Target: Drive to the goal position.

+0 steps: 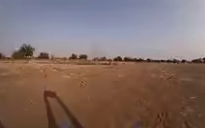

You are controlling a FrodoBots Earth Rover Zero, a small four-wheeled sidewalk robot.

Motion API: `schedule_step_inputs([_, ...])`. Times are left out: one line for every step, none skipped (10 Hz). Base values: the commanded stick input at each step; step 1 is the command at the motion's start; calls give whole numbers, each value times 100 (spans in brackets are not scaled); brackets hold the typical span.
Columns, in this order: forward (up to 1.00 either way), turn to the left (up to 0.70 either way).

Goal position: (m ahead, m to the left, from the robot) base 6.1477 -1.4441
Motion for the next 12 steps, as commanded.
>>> schedule_step_inputs([70, -30])
schedule_step_inputs([70, -35])
schedule_step_inputs([70, -35])
schedule_step_inputs([70, -15])
schedule_step_inputs([70, 0])
schedule_step_inputs([70, 0])
schedule_step_inputs([70, 0])
schedule_step_inputs([70, 0])
schedule_step_inputs([70, 0])
schedule_step_inputs([70, 0])
schedule_step_inputs([70, 0])
schedule_step_inputs([70, 0])
